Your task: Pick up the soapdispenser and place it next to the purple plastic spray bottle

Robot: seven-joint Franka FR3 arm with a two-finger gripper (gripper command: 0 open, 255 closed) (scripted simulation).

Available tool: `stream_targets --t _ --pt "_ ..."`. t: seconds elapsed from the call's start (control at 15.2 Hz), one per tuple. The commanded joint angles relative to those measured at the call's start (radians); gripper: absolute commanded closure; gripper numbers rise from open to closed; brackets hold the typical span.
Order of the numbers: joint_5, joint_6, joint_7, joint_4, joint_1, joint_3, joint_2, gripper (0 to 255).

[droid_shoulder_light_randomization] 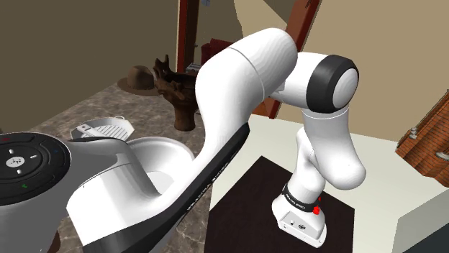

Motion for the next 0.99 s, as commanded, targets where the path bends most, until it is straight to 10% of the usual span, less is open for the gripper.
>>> stream_targets --t 0.0,0.07,0.92 --pt "0.000 -0.004 0.000 -0.003 0.002 -0.001 0.009 255" --pt "0.001 -0.008 0.001 0.002 0.004 0.000 0.010 0" --pt "0.053 -0.056 -0.024 -0.055 -0.020 0.037 -0.099 0"
